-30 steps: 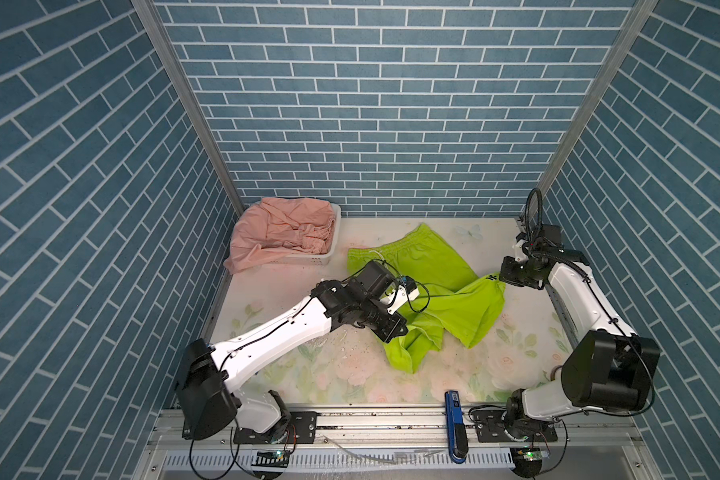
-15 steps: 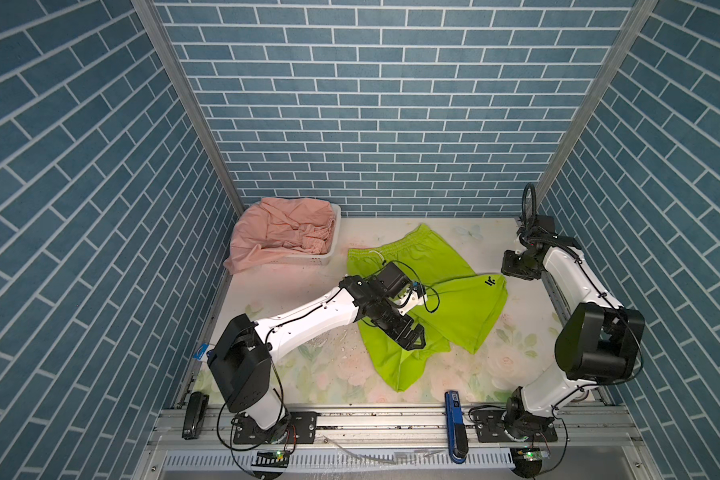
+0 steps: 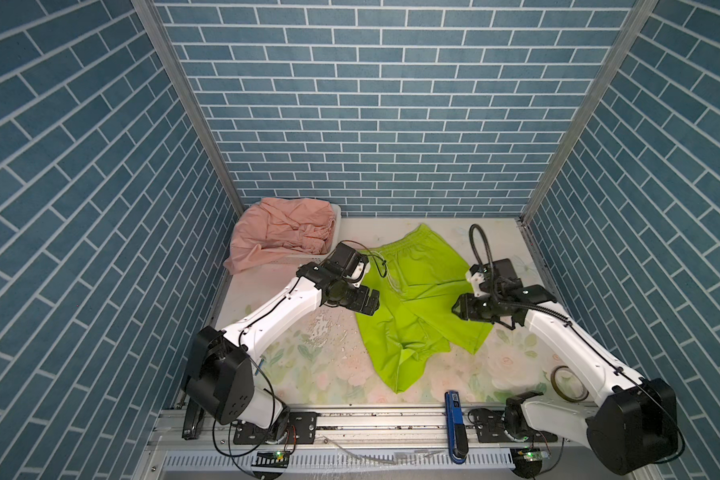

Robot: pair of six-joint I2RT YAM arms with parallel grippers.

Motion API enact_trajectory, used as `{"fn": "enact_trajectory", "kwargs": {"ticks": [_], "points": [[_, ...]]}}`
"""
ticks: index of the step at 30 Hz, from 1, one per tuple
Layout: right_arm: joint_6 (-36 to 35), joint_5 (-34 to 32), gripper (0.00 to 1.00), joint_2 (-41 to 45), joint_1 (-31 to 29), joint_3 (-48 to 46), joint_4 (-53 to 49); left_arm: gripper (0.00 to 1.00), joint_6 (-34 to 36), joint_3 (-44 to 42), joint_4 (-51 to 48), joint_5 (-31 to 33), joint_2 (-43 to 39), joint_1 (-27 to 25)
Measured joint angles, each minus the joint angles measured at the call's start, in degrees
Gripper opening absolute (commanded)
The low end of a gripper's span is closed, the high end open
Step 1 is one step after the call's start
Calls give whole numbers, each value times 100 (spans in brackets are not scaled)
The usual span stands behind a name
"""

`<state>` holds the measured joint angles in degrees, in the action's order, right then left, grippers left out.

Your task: Fold and stack the shorts

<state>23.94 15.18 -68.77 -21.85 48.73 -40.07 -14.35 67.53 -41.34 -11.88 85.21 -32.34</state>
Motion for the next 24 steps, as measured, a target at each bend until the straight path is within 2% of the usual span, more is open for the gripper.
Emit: {"fn": "enact_trajectory", "kwargs": {"ticks": [5,13,16,18,20,21,24], "points": [[660,179,53,-9,-476,-761,341,100,-168,-247,481,564,-26,256],[1469,313,52,-72,-667,-1565,1298,100,-323,-826,1331,756,-22,695],[1611,330,39,-234,-673,-1685,1698,100,-326,-841,1547,752,35,697],[1729,409,26,-400,-680,-1749,1976,100,-326,-844,1668,737,81,697],[1814,444,3,-544,-688,-1775,2120,100,-326,-844,1738,737,120,710],[1827,452,0,-584,-693,-1777,2129,100,-326,-846,1768,737,136,721],[1860,380,0,-570,-695,-1707,1917,100,-321,-848,1832,741,184,780]]}}
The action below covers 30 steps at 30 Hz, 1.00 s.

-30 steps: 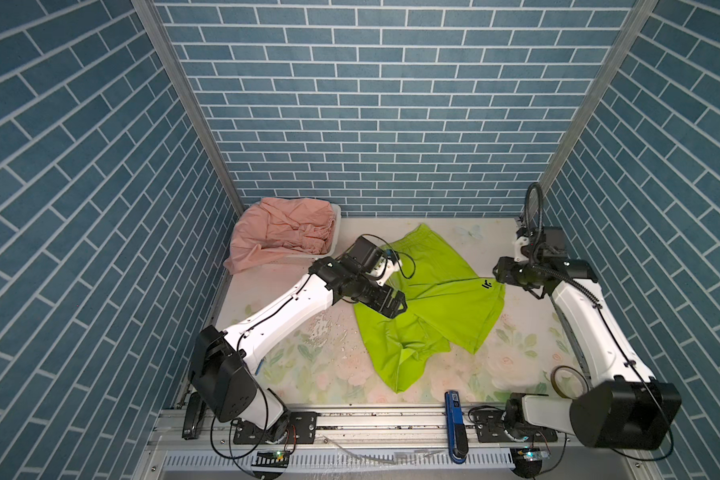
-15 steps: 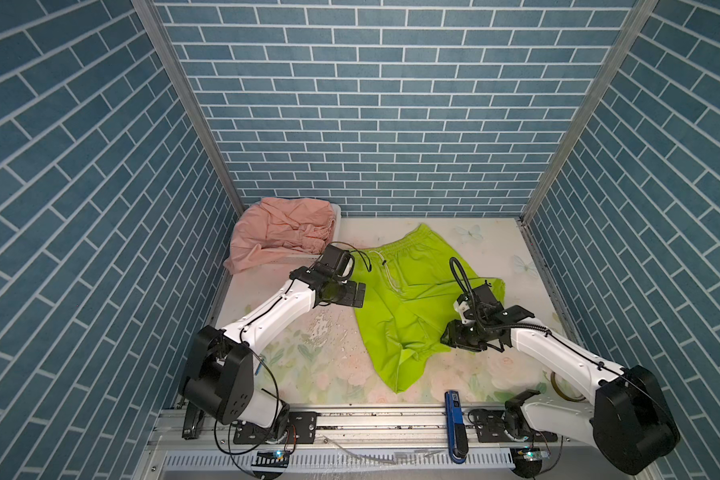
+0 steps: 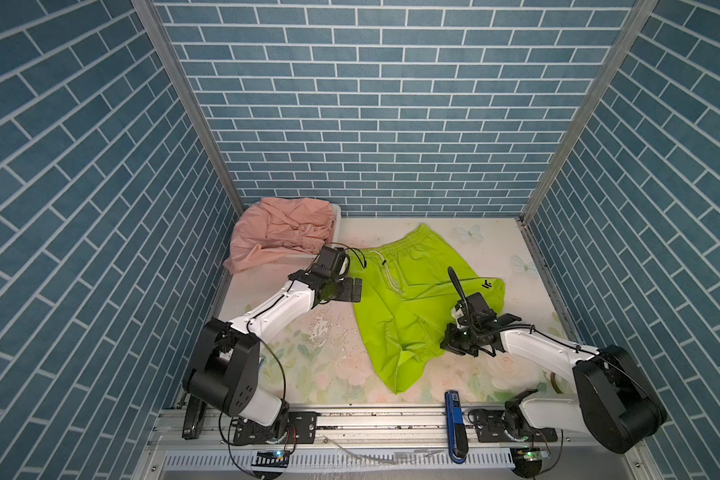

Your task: Fold and stack the shorts

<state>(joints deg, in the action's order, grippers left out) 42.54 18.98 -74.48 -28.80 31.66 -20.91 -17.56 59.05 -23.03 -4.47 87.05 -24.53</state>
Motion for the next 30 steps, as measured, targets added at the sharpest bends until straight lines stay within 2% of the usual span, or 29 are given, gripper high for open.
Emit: {"fn": "enact_trajectory", "kwargs": {"ticks": [4,8,12,19,20,23,27,30], "points": [[-166,-389,0,28,129,446,-678,100,26,0,87,61,103,61],[-564,-619,0,-15,964,791,-957,100,55,79,160,122,380,61],[-1115,-916,0,-564,1773,1294,-1296,100,59,254,190,195,678,63],[-1954,-1298,0,-1488,2376,2444,-1779,100,52,562,330,188,1036,68],[-2044,-1329,5,-1486,2435,2522,-1825,100,48,590,380,179,1071,68],[-2262,-1403,30,-1423,2634,2680,-1978,100,28,702,531,70,1209,90],[-2358,-1401,36,-1213,2822,2754,-2096,100,-11,861,850,-125,1469,120],[-2334,-1084,39,-730,2719,2614,-2000,100,-2,1075,1073,-221,1808,122]]}}
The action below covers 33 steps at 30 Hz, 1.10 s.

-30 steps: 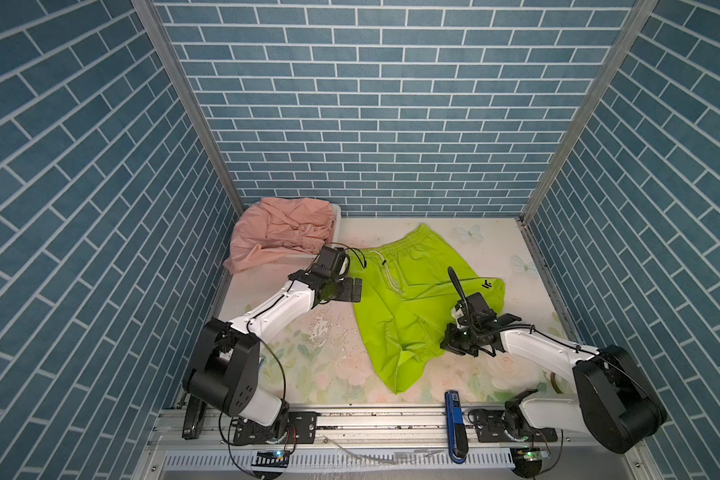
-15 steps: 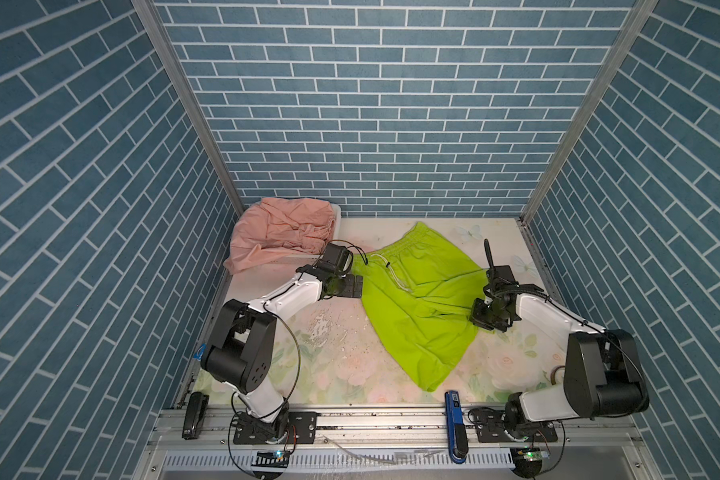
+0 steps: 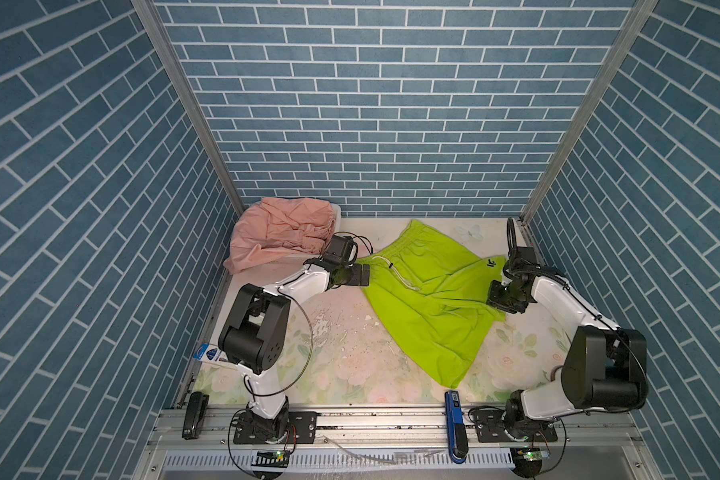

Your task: Fold and stack the shorts

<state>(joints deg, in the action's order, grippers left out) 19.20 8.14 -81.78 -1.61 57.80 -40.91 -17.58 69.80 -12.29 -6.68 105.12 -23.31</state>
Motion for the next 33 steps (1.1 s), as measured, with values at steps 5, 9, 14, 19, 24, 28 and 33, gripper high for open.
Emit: {"fn": "enact_trajectory", "kwargs": {"ticks": [5,9,14,19,24,28,33], "points": [[269,203,41,1029,-702,-509,7,100,63,472,39,98,638,9],[761,103,45,1593,-850,-1189,-13,95,63,619,63,103,929,61],[1239,2,47,1816,-643,-2098,166,31,46,892,149,13,1331,144],[1386,39,50,1394,-426,-2262,791,0,22,890,214,-98,1434,168],[1357,157,23,549,-330,-2212,1585,0,-90,555,378,-85,1228,212],[1213,197,0,-57,-302,-1864,1937,0,-205,190,409,-22,925,247],[896,44,0,-968,-256,-824,2090,0,-433,-173,424,131,645,284]]}}
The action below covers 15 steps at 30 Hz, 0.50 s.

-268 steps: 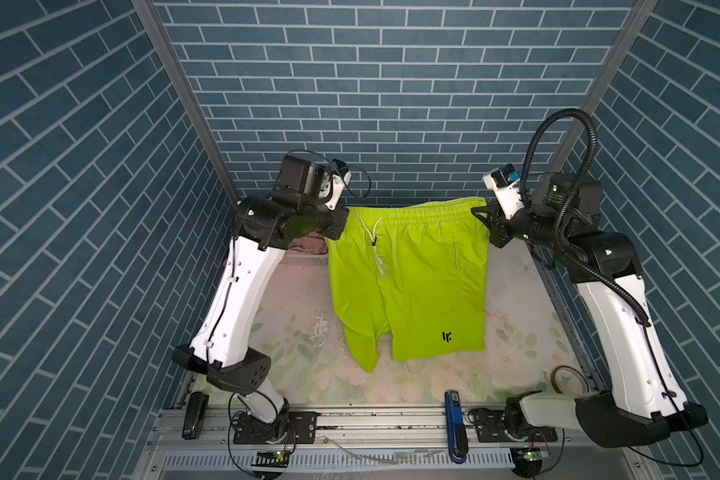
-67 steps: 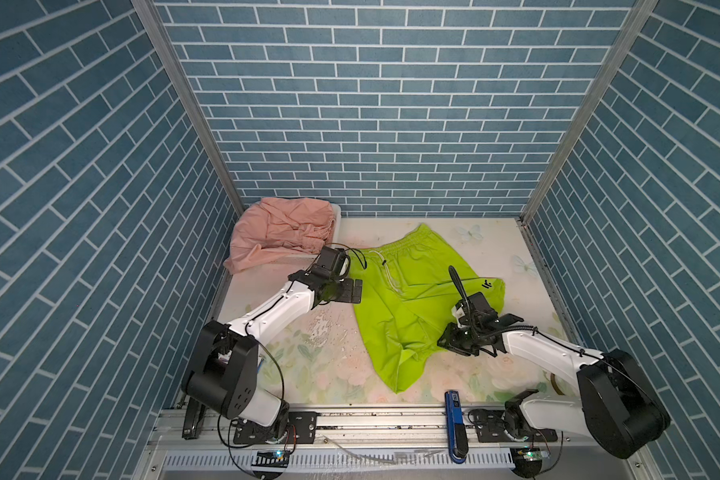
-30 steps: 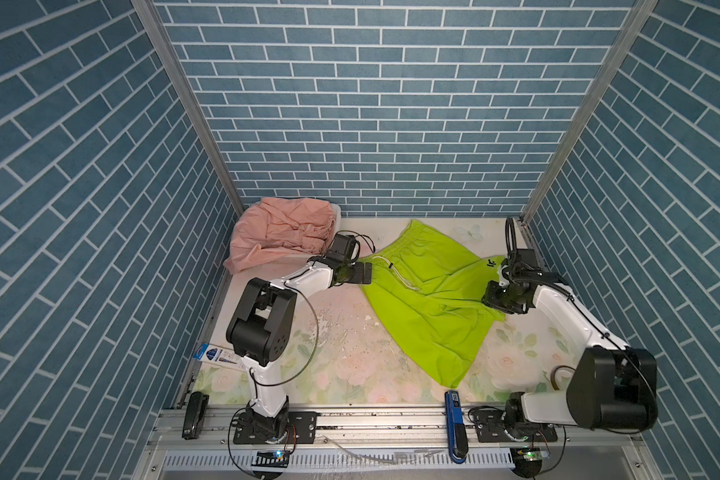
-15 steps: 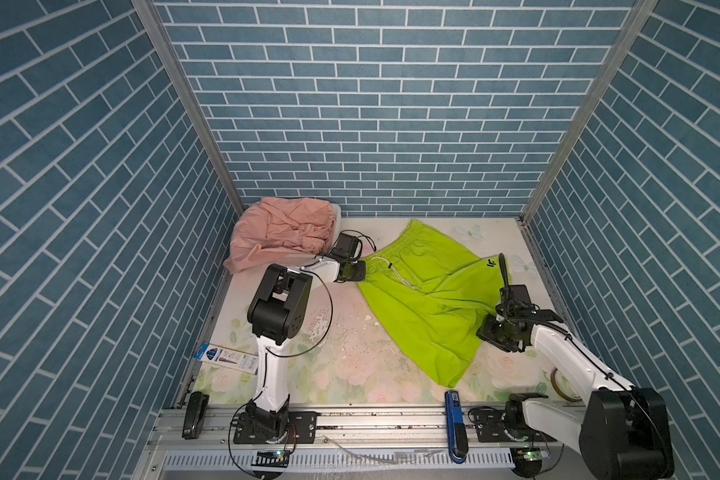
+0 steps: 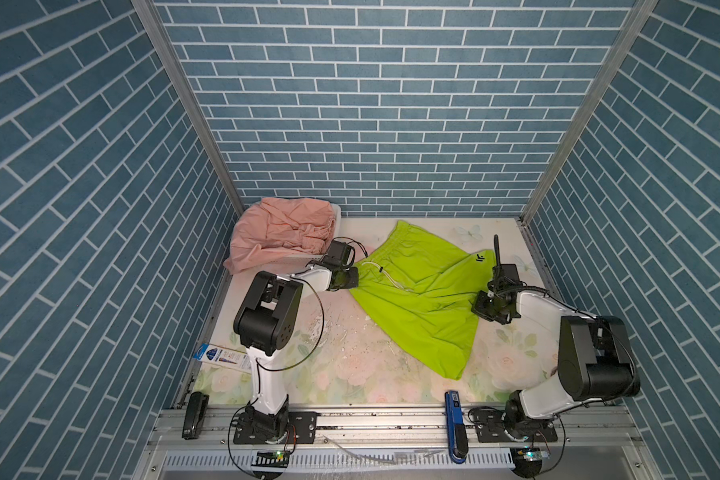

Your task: Fold and stack the shorts

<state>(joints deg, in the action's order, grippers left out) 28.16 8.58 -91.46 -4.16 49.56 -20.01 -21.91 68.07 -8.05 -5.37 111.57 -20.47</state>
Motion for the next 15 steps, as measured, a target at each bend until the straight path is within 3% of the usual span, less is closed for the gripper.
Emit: {"fn": "enact_trajectory", "kwargs": {"ticks": [4,10,11,13,15], "points": [[-267,4,0,-992,120,1158,33,0,-282,-177,57,68,-142,33],[-570,48,0,-1864,404,2490,-236,0,-887,-1246,243,251,-1060,-170],[-632,50,0,-1930,435,2671,-374,8,-970,-1410,236,341,-1250,-273],[-763,50,10,-1991,466,2942,-595,32,-1099,-1685,216,516,-1578,-533],[-857,46,33,-1912,479,2979,-761,67,-1239,-1893,201,619,-1829,-802]]}}
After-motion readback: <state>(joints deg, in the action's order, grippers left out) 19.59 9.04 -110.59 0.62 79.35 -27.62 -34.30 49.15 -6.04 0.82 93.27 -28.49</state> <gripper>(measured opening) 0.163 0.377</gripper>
